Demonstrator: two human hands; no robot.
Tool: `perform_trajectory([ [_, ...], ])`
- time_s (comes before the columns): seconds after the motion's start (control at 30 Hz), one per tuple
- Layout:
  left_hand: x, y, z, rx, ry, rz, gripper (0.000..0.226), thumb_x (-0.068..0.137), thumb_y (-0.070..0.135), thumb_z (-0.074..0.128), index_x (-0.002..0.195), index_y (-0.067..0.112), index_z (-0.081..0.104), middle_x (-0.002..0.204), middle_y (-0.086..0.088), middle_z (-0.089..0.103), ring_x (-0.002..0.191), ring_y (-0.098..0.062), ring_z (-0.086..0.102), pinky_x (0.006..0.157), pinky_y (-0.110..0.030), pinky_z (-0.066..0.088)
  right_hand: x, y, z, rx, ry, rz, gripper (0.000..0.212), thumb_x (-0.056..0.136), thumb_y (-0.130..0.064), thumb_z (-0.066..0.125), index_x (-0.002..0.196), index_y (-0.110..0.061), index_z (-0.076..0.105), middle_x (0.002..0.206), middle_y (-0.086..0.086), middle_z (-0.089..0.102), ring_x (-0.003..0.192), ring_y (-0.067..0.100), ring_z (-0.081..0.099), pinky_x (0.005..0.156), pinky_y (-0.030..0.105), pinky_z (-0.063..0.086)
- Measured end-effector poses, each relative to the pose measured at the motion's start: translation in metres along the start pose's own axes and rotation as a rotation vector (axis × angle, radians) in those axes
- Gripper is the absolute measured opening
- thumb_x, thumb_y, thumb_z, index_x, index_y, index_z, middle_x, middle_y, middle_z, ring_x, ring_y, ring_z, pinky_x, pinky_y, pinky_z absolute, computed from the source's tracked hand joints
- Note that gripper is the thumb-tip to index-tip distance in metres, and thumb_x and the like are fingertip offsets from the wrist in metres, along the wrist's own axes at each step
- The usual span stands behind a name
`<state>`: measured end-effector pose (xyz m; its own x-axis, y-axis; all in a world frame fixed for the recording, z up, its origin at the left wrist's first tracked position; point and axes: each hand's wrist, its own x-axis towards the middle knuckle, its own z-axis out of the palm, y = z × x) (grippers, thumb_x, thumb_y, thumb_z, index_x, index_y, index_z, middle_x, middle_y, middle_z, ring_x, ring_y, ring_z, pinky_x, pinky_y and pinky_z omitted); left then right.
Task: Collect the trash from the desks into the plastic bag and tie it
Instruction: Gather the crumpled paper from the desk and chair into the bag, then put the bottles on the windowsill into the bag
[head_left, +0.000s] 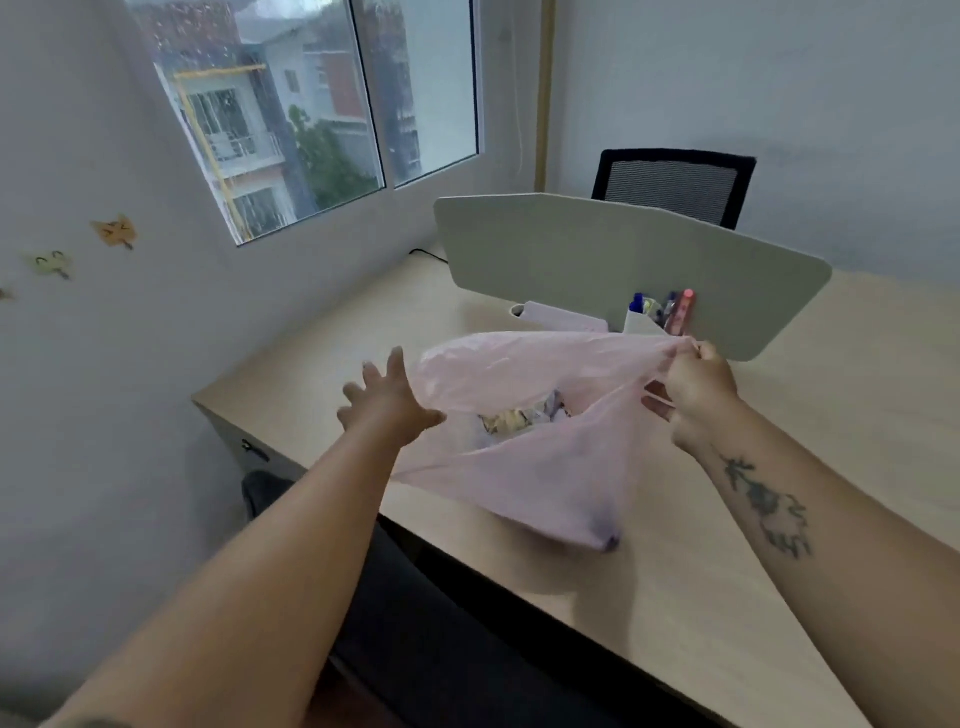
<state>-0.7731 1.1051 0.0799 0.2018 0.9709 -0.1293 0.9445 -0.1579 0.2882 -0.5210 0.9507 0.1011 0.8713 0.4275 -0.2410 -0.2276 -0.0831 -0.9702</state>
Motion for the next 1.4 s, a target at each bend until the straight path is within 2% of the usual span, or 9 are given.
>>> perform_trajectory([
  [0.13, 0.050, 0.007, 0.013, -0.114, 0.049, 0.177, 0.032, 0.091, 0.018, 0.039, 0.119, 0.023, 0.053, 0.118, -0.009, 0.061, 0.102, -0.034, 0.060, 0.083, -0.038, 0.050, 0.024, 0.003, 0.021, 0.141, 0.157, 0.218, 0.024, 0.096, -0.016, 0.040, 0.107, -0.016, 0.060, 0.103, 0.008, 0.065, 0.079, 0.022, 0.064, 0.076, 0.039, 0.057],
  [0.2, 0.070, 0.016, 0.006, -0.375, 0.075, 0.153, 0.029, 0.088, 0.010, 0.033, 0.103, 0.016, 0.057, 0.103, -0.010, 0.062, 0.088, -0.032, 0.060, 0.074, -0.036, 0.051, 0.032, 0.003, 0.028, 0.136, 0.154, 0.263, 0.016, 0.093, -0.006, 0.044, 0.081, -0.010, 0.054, 0.089, 0.009, 0.068, 0.071, 0.016, 0.063, 0.075, 0.031, 0.058],
  [0.33, 0.101, 0.041, -0.026, -0.672, 0.071, 0.108, 0.028, 0.096, 0.022, 0.033, 0.096, 0.005, 0.056, 0.090, -0.008, 0.057, 0.080, -0.029, 0.051, 0.058, -0.030, 0.038, 0.037, -0.015, 0.046, 0.210, 0.156, 0.230, 0.027, 0.095, 0.000, 0.036, 0.072, -0.011, 0.045, 0.049, -0.001, 0.054, 0.027, 0.003, 0.046, 0.033, 0.016, 0.041],
  [0.5, 0.117, 0.046, -0.090, -0.806, 0.197, 0.190, 0.034, 0.100, 0.029, 0.034, 0.104, 0.014, 0.064, 0.101, -0.007, 0.063, 0.088, -0.026, 0.055, 0.072, -0.030, 0.041, 0.024, -0.078, 0.080, 0.142, 0.214, 0.049, 0.042, 0.072, -0.007, 0.038, 0.098, -0.016, 0.070, 0.069, 0.007, 0.063, 0.042, 0.017, 0.049, 0.048, 0.027, 0.044],
  [0.63, 0.102, 0.017, -0.167, -0.808, 0.428, 0.178, 0.037, 0.102, 0.031, 0.033, 0.113, 0.014, 0.064, 0.107, -0.008, 0.062, 0.094, -0.025, 0.054, 0.080, -0.031, 0.042, -0.011, -0.126, 0.114, 0.026, 0.035, -0.156, 0.028, 0.089, -0.017, 0.036, 0.091, -0.020, 0.063, 0.060, 0.000, 0.042, 0.036, 0.016, 0.033, 0.040, 0.022, 0.028],
  [0.87, -0.014, -0.106, -0.303, -0.732, 0.906, 0.019, 0.032, 0.102, 0.027, 0.034, 0.101, 0.011, 0.062, 0.095, -0.003, 0.056, 0.085, -0.020, 0.051, 0.072, -0.026, 0.036, -0.133, -0.173, 0.197, 0.141, -0.436, -0.451, 0.027, 0.100, -0.025, 0.032, 0.085, -0.026, 0.055, 0.057, 0.002, 0.042, 0.029, 0.012, 0.034, 0.036, 0.014, 0.026],
  [1.0, -0.112, -0.190, -0.363, -0.680, 1.110, -0.177, 0.037, 0.099, 0.030, 0.035, 0.102, 0.009, 0.064, 0.099, -0.015, 0.066, 0.089, -0.033, 0.062, 0.067, -0.031, 0.039, -0.237, -0.183, 0.232, 0.242, -0.714, -0.531, 0.030, 0.097, -0.027, 0.034, 0.077, -0.031, 0.055, 0.059, 0.003, 0.042, 0.035, 0.014, 0.037, 0.036, 0.015, 0.030],
  [1.17, -0.259, -0.295, -0.412, -0.426, 1.289, -0.379, 0.040, 0.101, 0.026, 0.034, 0.112, 0.002, 0.064, 0.116, -0.020, 0.065, 0.108, -0.035, 0.060, 0.084, -0.037, 0.048, -0.382, -0.170, 0.273, 0.268, -0.999, -0.475, 0.034, 0.094, -0.027, 0.034, 0.071, -0.036, 0.057, 0.062, 0.000, 0.045, 0.040, 0.014, 0.040, 0.037, 0.020, 0.034],
  [1.4, -0.448, -0.470, -0.388, -0.354, 1.347, -0.764, 0.045, 0.102, 0.037, 0.036, 0.117, 0.004, 0.063, 0.117, -0.021, 0.065, 0.106, -0.037, 0.062, 0.072, -0.035, 0.045, -0.589, -0.057, 0.311, 0.156, -1.340, -0.307, 0.031, 0.097, -0.019, 0.032, 0.075, -0.026, 0.052, 0.085, -0.009, 0.056, 0.050, 0.015, 0.042, 0.033, 0.012, 0.027],
])
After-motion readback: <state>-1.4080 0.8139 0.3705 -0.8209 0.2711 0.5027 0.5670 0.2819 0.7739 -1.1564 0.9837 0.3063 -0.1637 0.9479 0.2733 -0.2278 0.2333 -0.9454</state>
